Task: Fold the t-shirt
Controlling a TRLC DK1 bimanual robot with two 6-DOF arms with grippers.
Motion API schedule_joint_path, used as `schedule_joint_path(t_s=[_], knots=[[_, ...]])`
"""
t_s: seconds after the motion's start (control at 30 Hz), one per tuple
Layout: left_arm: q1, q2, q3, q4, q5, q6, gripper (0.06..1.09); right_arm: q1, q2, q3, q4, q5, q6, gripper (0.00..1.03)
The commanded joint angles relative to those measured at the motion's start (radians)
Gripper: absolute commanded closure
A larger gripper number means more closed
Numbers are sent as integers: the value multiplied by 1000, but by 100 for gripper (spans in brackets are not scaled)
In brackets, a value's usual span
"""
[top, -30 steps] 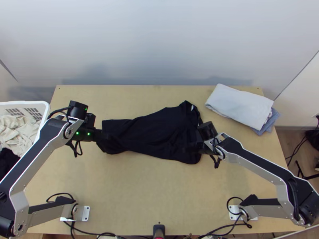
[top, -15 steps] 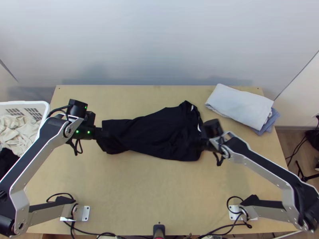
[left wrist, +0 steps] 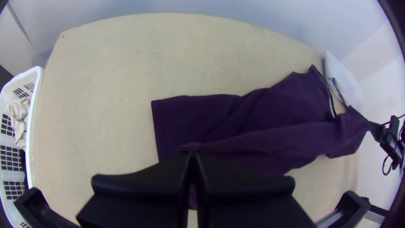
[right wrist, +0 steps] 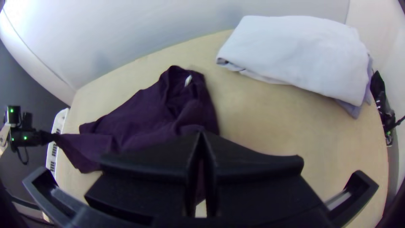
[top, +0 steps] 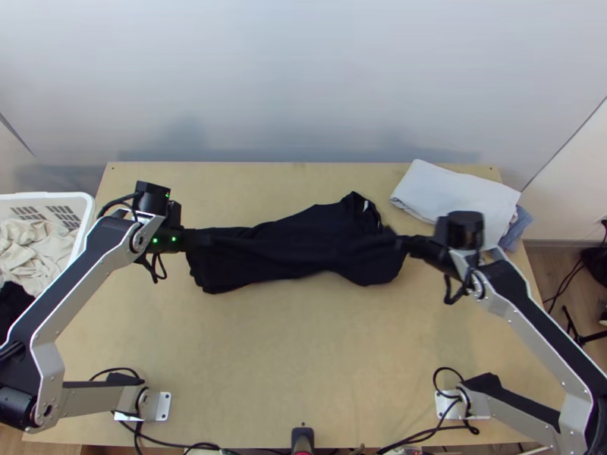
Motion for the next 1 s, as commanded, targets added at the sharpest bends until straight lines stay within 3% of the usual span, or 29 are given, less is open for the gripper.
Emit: schedule_joint_path(t_s=[0.0,0.23,0.57,0.67,0.97], knots=[[33,11,-43,26,-16,-8,105,-146,-60,-15,-1,5,-44,100],[88,6,-17,26,-26,-60,105,-137,-106,-33,8,5,-47,100],[128,-34,-39,28,-110,-63,105,-131,-132,-19,19,7,-60,100],[138,-55,-45,28,-131,-60,105,-120,-123,-1,38,8,-147,100],[146,-161,-74,100,-141,-27,105,-111,-132,69,100,13,-192,100]])
